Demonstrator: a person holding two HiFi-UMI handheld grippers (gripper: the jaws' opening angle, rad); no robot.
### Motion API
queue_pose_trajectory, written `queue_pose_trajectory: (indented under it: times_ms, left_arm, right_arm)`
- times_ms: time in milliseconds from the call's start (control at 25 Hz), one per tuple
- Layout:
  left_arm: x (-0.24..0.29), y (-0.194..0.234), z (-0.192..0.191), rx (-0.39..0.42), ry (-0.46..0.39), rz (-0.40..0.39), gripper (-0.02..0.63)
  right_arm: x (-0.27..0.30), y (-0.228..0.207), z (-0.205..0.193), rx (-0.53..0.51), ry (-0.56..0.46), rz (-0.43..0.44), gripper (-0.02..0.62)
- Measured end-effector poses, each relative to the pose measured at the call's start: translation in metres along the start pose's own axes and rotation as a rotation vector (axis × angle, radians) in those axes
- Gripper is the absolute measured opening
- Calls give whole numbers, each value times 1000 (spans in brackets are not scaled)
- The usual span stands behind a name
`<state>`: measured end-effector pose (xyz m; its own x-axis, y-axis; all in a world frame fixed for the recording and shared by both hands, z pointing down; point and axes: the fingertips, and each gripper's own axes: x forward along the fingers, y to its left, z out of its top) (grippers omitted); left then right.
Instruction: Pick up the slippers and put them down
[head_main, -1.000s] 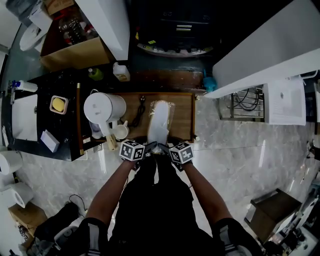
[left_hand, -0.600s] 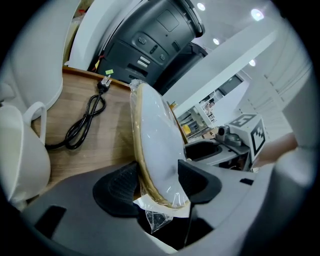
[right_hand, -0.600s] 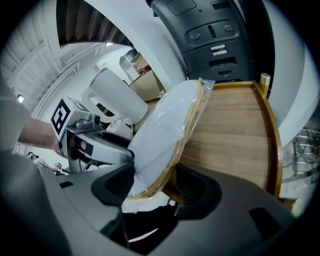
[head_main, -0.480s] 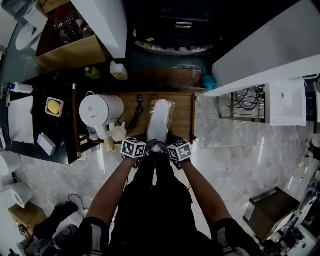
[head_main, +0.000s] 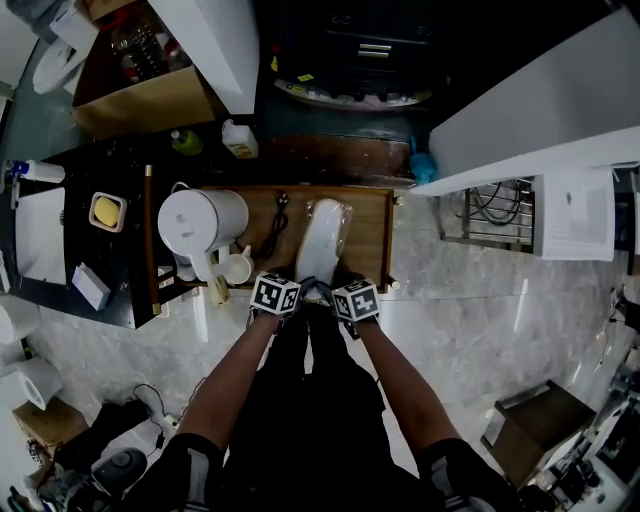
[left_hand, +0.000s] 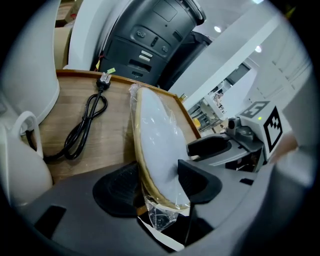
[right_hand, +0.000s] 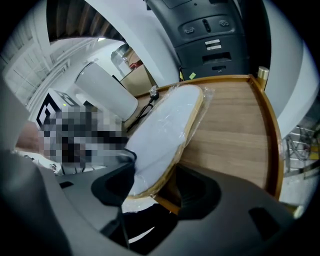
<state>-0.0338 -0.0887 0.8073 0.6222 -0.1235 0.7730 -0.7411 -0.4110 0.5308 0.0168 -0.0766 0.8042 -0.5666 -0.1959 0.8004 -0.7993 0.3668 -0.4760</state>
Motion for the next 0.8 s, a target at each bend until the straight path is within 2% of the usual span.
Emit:
queue_pose_trajectory:
  times_ms: [320,400,600,800]
  left_arm:
    - [-4,5,0,-1,-6,41,245]
    - [-7,9,1,12,-14,62,272]
    - [-20,11,5,30,-45,83,275]
    - [-34,3,9,37,-82,70,275]
  right_arm:
    - [0,0,0,-24,-1,-15,265]
    - [-3,-1,1,-21,-6,-16,265]
    - [-12,-1,3,-36,-20,-19,265]
    - [-29,1,5,-42,-43,-23,265]
